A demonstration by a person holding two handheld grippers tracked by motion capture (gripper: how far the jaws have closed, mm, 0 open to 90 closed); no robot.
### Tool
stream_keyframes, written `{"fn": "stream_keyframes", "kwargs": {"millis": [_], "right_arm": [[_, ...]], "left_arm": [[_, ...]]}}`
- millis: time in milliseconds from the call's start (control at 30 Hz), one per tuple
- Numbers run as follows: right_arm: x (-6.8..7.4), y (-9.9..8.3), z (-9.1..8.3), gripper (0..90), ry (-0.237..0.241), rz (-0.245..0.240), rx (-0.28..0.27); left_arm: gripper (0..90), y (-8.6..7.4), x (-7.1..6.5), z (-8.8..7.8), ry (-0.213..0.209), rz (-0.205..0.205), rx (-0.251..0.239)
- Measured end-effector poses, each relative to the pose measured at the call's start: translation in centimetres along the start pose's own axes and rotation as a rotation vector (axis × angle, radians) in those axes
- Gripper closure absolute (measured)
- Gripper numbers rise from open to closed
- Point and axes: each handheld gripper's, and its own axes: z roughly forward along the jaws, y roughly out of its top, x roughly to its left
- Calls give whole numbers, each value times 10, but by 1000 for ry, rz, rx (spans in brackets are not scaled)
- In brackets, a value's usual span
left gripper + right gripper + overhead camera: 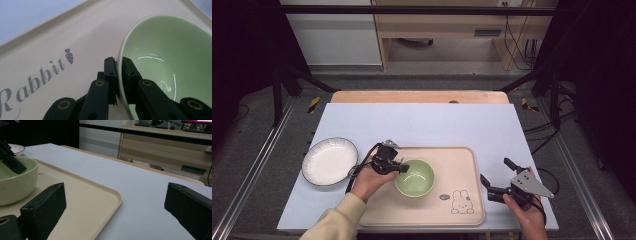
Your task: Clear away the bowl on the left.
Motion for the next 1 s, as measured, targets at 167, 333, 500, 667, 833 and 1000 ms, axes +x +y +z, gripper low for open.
{"fn": "stream_keyframes", "kwargs": {"millis": [167,333,500,667,833,1000], "right_arm": [[0,0,0,40,0,-1,3],[0,-1,1,39,2,-3,4],[1,-1,2,39,3,-6,7],[1,-1,1,39,4,-8,6],[1,-1,2,38,3,-7,7],[2,0,1,38,5,-7,6]], "left_arm": [[833,0,-2,0,12,17,1],[689,1,-6,-3,26,49,-41],[462,3,-9,-6,32,58,-69],[284,7,-14,-7,-12,116,-129],[123,9,-23,-12,26,213,-234],[105,9,-26,-20,15,253,-306]]}}
